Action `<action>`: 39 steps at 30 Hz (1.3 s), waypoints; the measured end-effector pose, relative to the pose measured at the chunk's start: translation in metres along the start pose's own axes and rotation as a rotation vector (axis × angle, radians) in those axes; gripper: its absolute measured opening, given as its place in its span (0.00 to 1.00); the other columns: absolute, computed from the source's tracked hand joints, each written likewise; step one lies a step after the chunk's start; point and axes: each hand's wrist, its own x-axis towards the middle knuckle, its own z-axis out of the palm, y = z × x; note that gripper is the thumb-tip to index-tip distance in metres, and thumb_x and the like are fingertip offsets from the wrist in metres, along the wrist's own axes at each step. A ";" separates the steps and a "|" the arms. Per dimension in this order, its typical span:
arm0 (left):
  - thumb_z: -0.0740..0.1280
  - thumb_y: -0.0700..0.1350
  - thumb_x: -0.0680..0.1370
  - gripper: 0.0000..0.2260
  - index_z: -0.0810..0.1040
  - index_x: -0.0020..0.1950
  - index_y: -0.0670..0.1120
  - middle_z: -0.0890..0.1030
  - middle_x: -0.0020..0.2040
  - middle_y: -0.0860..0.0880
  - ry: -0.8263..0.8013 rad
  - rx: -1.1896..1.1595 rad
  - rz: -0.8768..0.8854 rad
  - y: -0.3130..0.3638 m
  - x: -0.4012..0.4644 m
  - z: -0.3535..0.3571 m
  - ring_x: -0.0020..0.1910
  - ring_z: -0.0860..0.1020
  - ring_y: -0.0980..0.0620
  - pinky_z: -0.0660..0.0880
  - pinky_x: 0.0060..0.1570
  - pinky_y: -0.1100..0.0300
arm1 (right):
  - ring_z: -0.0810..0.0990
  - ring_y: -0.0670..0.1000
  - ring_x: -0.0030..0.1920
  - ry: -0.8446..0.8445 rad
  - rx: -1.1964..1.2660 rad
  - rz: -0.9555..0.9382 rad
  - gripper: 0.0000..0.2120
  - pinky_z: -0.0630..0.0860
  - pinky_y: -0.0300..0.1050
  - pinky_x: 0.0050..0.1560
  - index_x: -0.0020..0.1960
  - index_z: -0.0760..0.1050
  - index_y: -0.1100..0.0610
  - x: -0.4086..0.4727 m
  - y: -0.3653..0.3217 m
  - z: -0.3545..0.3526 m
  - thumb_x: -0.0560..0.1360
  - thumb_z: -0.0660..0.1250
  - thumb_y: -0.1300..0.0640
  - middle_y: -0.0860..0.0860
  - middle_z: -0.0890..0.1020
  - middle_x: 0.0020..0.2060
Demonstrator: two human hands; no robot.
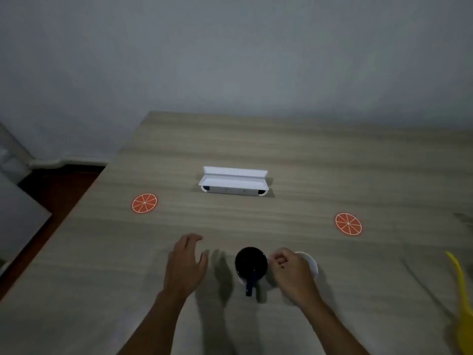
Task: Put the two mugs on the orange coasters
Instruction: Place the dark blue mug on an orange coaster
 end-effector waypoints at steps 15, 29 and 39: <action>0.59 0.67 0.78 0.41 0.52 0.82 0.44 0.53 0.84 0.43 -0.380 0.300 0.011 -0.092 -0.021 0.016 0.82 0.48 0.40 0.49 0.77 0.36 | 0.78 0.51 0.32 0.041 0.303 0.361 0.10 0.76 0.45 0.32 0.45 0.81 0.66 -0.035 0.029 0.093 0.77 0.71 0.59 0.65 0.83 0.39; 0.49 0.72 0.79 0.40 0.47 0.83 0.50 0.44 0.83 0.50 -0.429 0.356 0.094 -0.141 -0.023 0.012 0.83 0.42 0.46 0.48 0.79 0.41 | 0.74 0.53 0.30 0.066 0.573 0.492 0.10 0.73 0.44 0.28 0.46 0.79 0.66 -0.039 0.014 0.125 0.82 0.64 0.61 0.59 0.79 0.38; 0.50 0.75 0.77 0.40 0.51 0.83 0.53 0.49 0.84 0.48 -0.391 0.397 0.010 -0.188 0.020 -0.019 0.82 0.43 0.42 0.48 0.75 0.28 | 0.77 0.51 0.35 -0.036 0.642 0.385 0.10 0.77 0.45 0.36 0.46 0.78 0.65 -0.019 -0.019 0.158 0.83 0.61 0.63 0.58 0.77 0.35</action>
